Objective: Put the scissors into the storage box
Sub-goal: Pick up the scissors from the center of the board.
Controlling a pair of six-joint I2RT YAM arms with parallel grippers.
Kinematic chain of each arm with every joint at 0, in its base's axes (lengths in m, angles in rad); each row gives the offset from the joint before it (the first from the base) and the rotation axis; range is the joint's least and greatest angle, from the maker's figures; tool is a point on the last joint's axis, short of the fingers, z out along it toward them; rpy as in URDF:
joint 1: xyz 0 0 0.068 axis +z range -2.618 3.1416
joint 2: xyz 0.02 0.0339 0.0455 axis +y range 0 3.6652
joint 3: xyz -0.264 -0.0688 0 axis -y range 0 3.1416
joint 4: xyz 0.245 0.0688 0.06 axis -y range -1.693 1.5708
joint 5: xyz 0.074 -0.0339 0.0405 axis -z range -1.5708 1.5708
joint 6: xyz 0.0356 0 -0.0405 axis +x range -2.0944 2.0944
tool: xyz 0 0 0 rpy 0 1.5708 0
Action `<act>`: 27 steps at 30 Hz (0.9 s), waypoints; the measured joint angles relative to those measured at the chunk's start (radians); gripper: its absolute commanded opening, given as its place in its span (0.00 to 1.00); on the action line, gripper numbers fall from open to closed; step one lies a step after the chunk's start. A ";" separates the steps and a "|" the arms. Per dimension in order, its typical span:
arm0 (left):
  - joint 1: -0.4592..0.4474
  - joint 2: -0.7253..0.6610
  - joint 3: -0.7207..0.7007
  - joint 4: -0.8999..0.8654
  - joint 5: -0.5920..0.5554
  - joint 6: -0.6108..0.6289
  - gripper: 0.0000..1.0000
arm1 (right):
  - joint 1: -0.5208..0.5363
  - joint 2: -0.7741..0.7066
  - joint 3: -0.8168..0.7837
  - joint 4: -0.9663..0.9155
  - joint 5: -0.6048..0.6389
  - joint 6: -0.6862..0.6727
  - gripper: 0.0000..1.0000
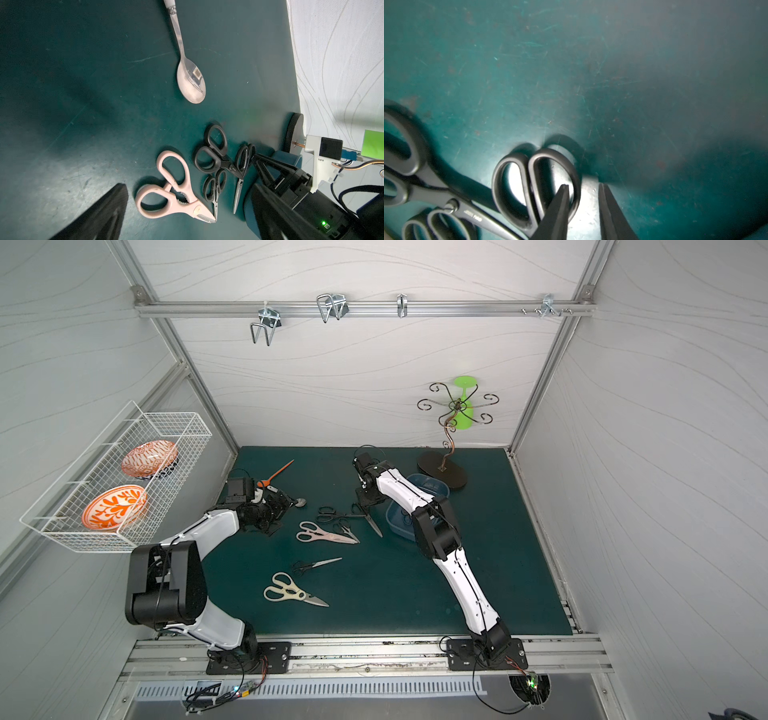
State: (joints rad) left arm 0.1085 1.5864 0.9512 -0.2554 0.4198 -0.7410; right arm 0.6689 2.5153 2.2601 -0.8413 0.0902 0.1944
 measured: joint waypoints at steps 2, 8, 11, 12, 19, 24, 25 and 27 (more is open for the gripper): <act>0.000 0.002 0.000 0.000 0.000 0.000 0.97 | 0.000 0.002 0.000 0.001 -0.002 0.001 0.27; 0.000 0.007 0.000 0.000 0.001 0.000 0.97 | 0.000 0.016 0.003 0.002 -0.002 0.011 0.26; 0.000 0.008 0.000 0.000 0.001 0.000 0.97 | 0.004 0.027 0.019 0.002 -0.001 0.016 0.24; 0.000 0.008 0.000 0.000 0.001 0.000 0.97 | 0.005 0.030 0.024 0.002 0.000 0.018 0.23; 0.000 0.009 0.000 0.000 0.001 0.000 0.97 | 0.011 0.040 0.039 0.002 0.015 0.027 0.05; 0.000 0.009 0.000 0.000 0.002 0.000 0.97 | 0.012 0.040 0.041 0.003 0.019 0.027 0.00; 0.000 0.009 0.000 0.000 0.003 0.000 0.97 | 0.012 0.040 0.041 0.003 0.022 0.027 0.00; 0.000 0.009 0.000 0.000 0.003 0.000 0.97 | 0.012 0.040 0.041 0.003 0.027 0.026 0.00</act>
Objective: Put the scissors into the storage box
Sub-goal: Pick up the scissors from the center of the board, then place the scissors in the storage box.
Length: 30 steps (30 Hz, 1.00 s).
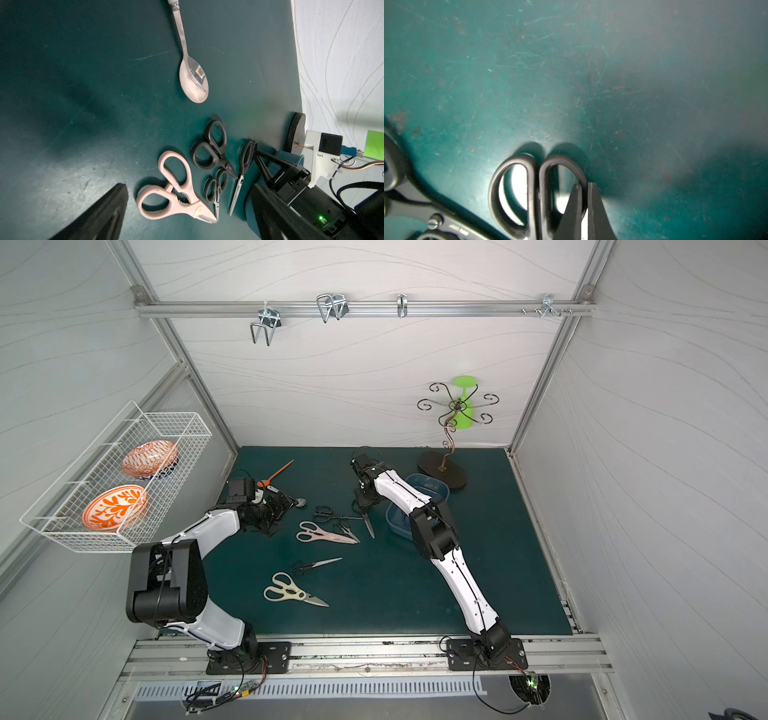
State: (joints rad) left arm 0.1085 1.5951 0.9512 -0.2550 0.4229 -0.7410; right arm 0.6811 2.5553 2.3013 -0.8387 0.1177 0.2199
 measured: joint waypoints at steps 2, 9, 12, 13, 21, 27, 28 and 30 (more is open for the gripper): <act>0.000 0.000 0.000 0.000 0.000 0.000 0.97 | 0.000 -0.002 0.000 0.000 0.005 -0.005 0.00; 0.000 0.000 0.000 0.000 0.000 0.000 0.97 | 0.000 -0.035 -0.011 -0.002 0.030 -0.030 0.00; 0.000 0.000 0.000 0.000 0.000 0.000 0.97 | -0.001 -0.082 -0.016 -0.002 0.032 -0.035 0.00; 0.000 0.000 0.000 0.000 0.000 0.000 0.97 | -0.001 -0.103 -0.019 -0.001 0.032 -0.036 0.00; 0.000 0.000 0.000 0.000 0.001 0.000 0.97 | -0.024 -0.328 -0.074 0.019 0.020 -0.016 0.00; 0.000 0.000 0.000 0.000 0.002 0.000 0.97 | -0.120 -0.507 -0.245 0.060 0.004 0.020 0.00; 0.000 0.000 0.000 0.000 0.003 0.000 0.97 | -0.144 -0.531 -0.281 0.069 0.005 0.025 0.00; 0.000 0.000 0.000 0.000 0.004 0.000 0.97 | -0.189 -0.567 -0.347 0.085 0.011 0.033 0.00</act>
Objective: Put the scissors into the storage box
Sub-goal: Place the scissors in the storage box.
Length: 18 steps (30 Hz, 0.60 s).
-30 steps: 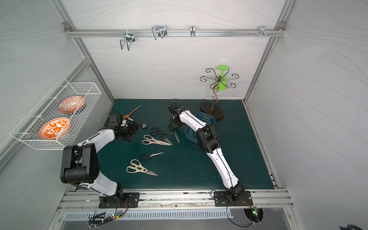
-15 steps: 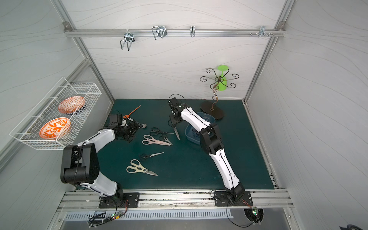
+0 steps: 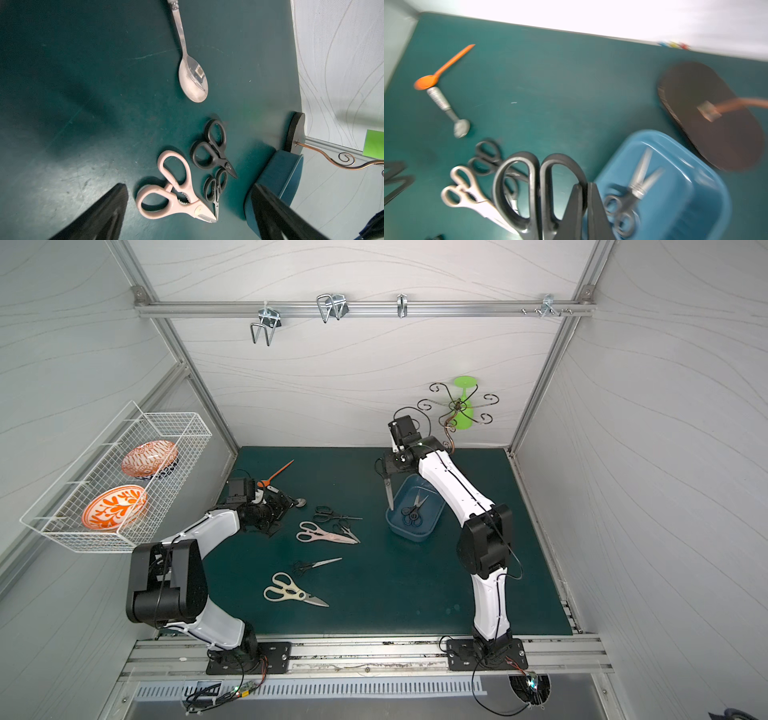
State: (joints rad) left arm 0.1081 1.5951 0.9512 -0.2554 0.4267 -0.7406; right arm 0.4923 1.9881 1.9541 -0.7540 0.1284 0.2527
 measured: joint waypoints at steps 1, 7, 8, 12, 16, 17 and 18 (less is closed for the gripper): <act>0.000 0.000 0.000 0.000 0.000 0.000 0.97 | -0.023 -0.014 -0.035 0.007 0.009 0.005 0.00; -0.007 0.000 0.000 0.000 0.000 0.000 0.97 | -0.123 -0.023 -0.166 0.026 0.055 0.029 0.00; -0.008 0.000 0.000 0.000 0.000 0.001 0.97 | -0.130 -0.021 -0.181 0.030 0.064 0.032 0.00; -0.011 0.000 0.000 0.000 0.000 0.002 0.97 | -0.132 0.017 -0.193 0.050 0.107 0.040 0.00; -0.011 0.000 0.000 0.000 0.000 0.003 0.97 | -0.130 0.079 -0.194 0.072 0.131 0.055 0.00; -0.011 0.000 0.000 0.000 0.000 0.003 0.97 | -0.130 0.097 -0.194 0.074 0.133 0.062 0.00; -0.011 0.000 0.000 0.000 0.000 0.003 0.97 | -0.131 0.110 -0.194 0.074 0.133 0.067 0.00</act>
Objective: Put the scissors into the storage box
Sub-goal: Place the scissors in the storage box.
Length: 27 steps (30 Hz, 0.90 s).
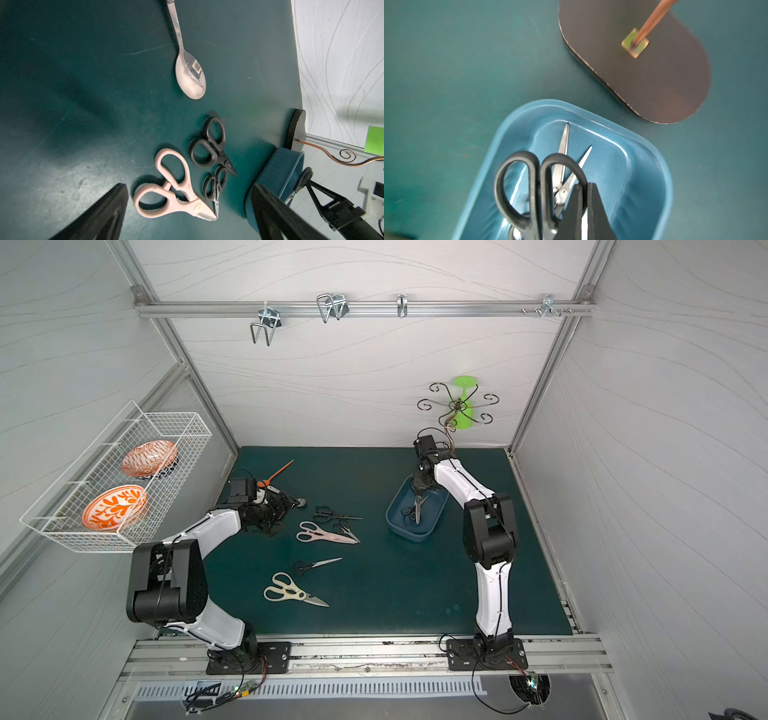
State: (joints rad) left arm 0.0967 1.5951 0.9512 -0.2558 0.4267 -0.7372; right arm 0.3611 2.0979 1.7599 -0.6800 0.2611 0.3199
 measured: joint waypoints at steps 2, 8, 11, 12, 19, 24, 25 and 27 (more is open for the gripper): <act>0.000 0.000 0.000 0.000 0.000 0.000 0.97 | -0.003 0.028 0.000 0.000 -0.004 0.010 0.00; 0.000 0.000 0.000 0.000 0.000 0.000 0.97 | -0.013 0.065 0.000 -0.001 -0.037 0.017 0.10; -0.001 0.000 0.000 0.000 0.000 0.000 0.97 | -0.013 0.071 0.004 -0.006 -0.045 0.013 0.18; -0.001 0.000 0.000 0.000 0.000 0.000 0.97 | -0.013 0.071 0.005 -0.007 -0.047 0.012 0.19; -0.016 0.000 0.000 -0.002 0.000 0.008 0.96 | -0.013 0.068 0.005 -0.011 -0.037 -0.022 0.28; -0.037 0.004 0.001 -0.015 -0.005 0.025 0.95 | -0.001 0.025 0.004 -0.021 -0.034 -0.061 0.29; -0.041 0.006 0.001 -0.018 -0.006 0.028 0.95 | 0.005 0.009 0.004 -0.024 -0.035 -0.069 0.28; -0.047 0.008 0.001 -0.030 -0.011 0.034 0.95 | 0.027 -0.032 0.002 -0.027 -0.040 -0.090 0.28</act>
State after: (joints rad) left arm 0.0494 1.6035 0.9520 -0.2859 0.4160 -0.7036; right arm 0.3885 2.0659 1.7622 -0.7074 0.2214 0.2302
